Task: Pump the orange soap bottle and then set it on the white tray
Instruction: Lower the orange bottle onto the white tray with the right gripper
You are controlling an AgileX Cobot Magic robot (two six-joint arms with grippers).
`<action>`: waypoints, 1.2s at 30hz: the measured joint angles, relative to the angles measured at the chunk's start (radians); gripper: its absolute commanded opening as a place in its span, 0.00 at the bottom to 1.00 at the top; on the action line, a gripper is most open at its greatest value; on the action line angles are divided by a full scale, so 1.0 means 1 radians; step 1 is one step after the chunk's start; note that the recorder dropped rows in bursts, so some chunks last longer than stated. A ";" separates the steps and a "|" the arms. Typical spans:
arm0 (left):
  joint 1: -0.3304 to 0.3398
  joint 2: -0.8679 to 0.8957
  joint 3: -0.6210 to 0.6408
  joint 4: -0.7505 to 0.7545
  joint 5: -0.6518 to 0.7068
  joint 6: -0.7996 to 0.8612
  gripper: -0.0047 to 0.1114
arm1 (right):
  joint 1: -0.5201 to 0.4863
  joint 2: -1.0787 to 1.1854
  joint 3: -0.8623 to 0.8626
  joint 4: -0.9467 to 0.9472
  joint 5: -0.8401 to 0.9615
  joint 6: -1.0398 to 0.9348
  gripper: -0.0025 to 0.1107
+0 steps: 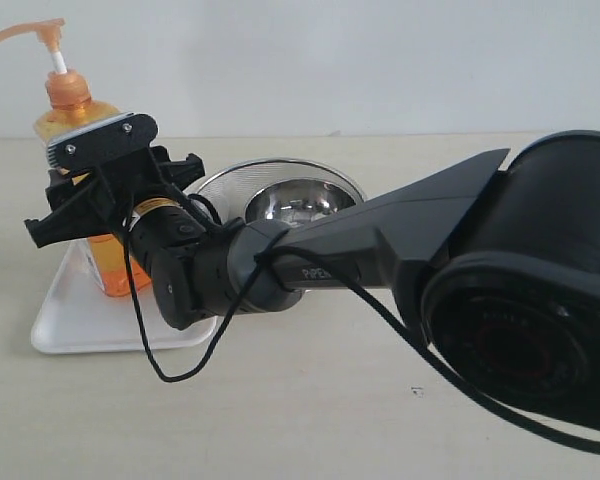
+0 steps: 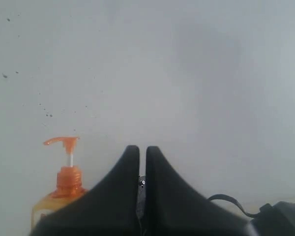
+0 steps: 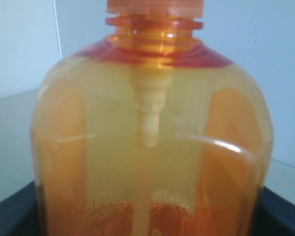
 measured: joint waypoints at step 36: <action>0.000 0.000 0.000 0.000 0.000 0.000 0.08 | 0.000 -0.011 -0.015 -0.009 -0.006 -0.030 0.93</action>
